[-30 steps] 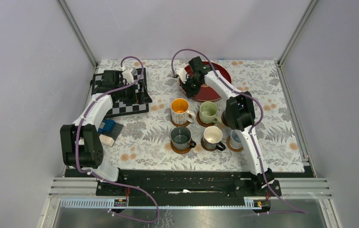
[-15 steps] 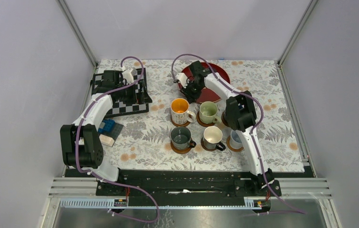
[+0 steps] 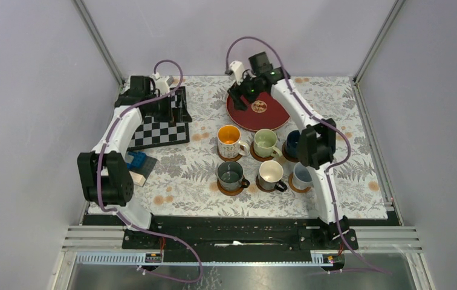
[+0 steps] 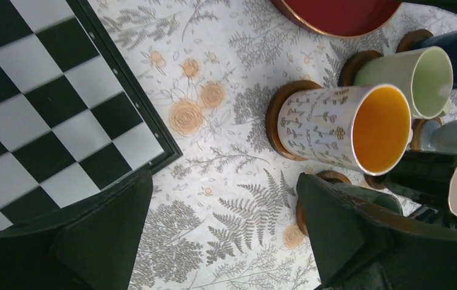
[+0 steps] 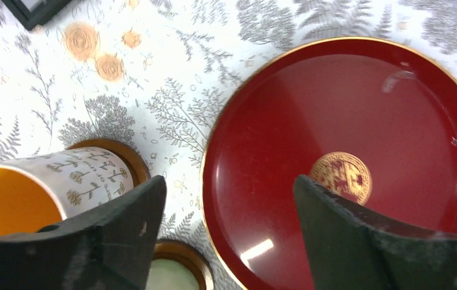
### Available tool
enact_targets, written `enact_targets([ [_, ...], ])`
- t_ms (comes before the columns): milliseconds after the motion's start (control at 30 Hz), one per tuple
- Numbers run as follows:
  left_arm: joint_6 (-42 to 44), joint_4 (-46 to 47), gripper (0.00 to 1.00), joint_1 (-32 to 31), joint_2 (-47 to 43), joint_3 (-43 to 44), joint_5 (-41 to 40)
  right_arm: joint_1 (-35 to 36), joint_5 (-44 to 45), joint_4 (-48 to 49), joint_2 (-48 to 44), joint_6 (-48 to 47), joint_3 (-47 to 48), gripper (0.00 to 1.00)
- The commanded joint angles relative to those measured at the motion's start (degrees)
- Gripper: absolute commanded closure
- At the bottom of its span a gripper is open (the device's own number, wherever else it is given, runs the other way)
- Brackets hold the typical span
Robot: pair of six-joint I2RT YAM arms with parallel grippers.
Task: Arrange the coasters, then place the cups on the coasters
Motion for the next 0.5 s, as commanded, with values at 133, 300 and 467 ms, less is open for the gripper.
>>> enact_targets([
  [133,6.6,-9.5,0.01,0.3,6.3,15.8,-5.2,-13.3,-9.4,-3.9,-13.4,10.6,3.0,0.0],
  [300,7.7,-9.2,0.01,0.3,7.9,20.8,-9.4,-24.4,-13.6,-4.8,-21.9,11.2,-7.0,0.0],
  [467,7.8,-7.3,0.01,0.3,9.0,19.2,-9.7,-34.9,-14.8,2.6,-32.8,10.1,-27.1,0.0],
])
